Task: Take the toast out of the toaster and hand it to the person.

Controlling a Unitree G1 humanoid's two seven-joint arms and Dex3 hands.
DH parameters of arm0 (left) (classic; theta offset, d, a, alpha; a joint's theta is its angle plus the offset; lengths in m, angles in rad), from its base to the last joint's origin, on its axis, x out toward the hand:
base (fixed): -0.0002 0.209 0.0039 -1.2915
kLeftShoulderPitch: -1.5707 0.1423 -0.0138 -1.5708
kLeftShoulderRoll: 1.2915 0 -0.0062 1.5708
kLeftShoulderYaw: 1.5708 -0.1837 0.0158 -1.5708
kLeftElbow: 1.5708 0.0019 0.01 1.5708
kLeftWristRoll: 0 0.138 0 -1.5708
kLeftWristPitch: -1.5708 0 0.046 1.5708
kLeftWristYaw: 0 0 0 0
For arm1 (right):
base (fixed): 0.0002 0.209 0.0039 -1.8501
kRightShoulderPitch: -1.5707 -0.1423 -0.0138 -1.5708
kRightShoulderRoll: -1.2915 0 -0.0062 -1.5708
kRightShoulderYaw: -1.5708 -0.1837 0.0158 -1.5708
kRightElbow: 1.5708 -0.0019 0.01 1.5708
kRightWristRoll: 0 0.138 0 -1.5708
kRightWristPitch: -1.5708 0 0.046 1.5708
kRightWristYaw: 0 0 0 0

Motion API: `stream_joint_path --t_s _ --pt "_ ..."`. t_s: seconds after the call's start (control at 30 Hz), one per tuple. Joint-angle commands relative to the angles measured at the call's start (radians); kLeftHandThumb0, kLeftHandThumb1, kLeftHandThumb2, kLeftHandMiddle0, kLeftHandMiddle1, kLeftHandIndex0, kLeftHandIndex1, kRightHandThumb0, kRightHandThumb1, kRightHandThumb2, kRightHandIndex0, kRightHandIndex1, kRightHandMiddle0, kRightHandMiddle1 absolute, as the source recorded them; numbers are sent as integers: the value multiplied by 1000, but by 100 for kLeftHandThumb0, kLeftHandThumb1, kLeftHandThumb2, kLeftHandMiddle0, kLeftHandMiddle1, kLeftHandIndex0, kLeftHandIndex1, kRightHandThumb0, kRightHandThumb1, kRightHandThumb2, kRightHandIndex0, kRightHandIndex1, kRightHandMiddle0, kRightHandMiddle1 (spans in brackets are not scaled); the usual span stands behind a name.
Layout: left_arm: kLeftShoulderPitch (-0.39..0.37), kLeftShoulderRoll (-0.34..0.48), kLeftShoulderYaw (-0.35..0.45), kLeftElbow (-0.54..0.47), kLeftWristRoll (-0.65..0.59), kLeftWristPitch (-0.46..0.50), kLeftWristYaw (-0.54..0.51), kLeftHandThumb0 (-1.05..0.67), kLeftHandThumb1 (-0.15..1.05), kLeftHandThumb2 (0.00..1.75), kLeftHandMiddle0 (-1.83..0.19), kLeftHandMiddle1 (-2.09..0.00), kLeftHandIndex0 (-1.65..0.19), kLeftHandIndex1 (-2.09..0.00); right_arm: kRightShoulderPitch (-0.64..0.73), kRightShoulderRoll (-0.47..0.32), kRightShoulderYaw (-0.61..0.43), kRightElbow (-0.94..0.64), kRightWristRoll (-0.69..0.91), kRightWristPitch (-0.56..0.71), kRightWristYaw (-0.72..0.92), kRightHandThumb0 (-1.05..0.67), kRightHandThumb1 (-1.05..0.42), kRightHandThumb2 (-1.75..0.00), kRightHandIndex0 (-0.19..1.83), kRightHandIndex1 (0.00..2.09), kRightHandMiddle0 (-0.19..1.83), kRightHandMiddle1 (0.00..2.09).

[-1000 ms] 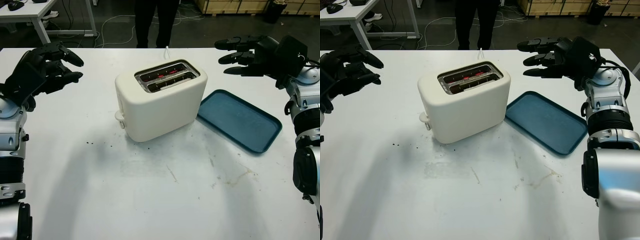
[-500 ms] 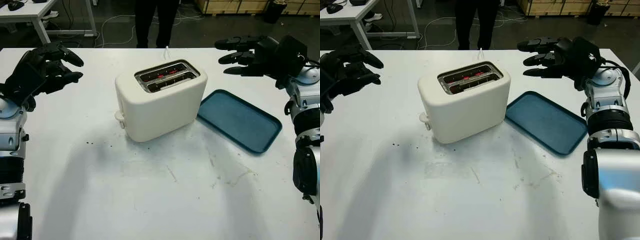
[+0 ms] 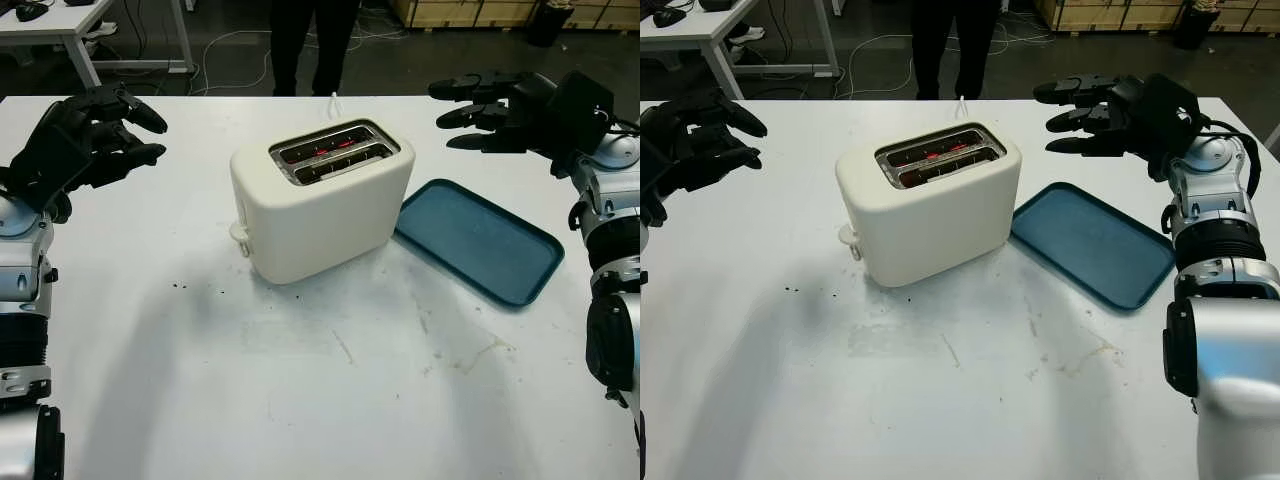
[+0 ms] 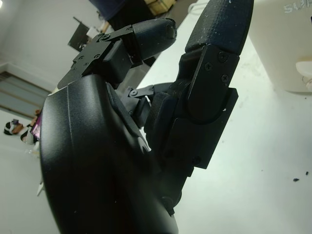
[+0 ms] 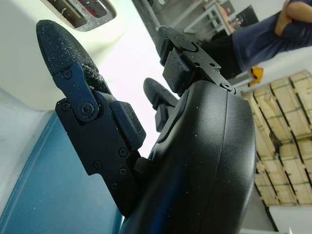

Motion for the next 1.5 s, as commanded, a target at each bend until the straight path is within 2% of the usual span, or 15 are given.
stream_joint_path --t_s 0.0,1.47 --pt "-15 2 -4 6 -2 -4 -1 -105 88 0 -59 -138 -53 -125 -6 -4 0 -10 -5 -6 -6 -84 -71 0 31 65 59 0" --pt "-24 2 -16 15 -1 -16 1 -105 88 0 -61 -135 -54 -123 -11 -6 1 -2 -4 -24 8 -81 -71 0 28 69 57 1"
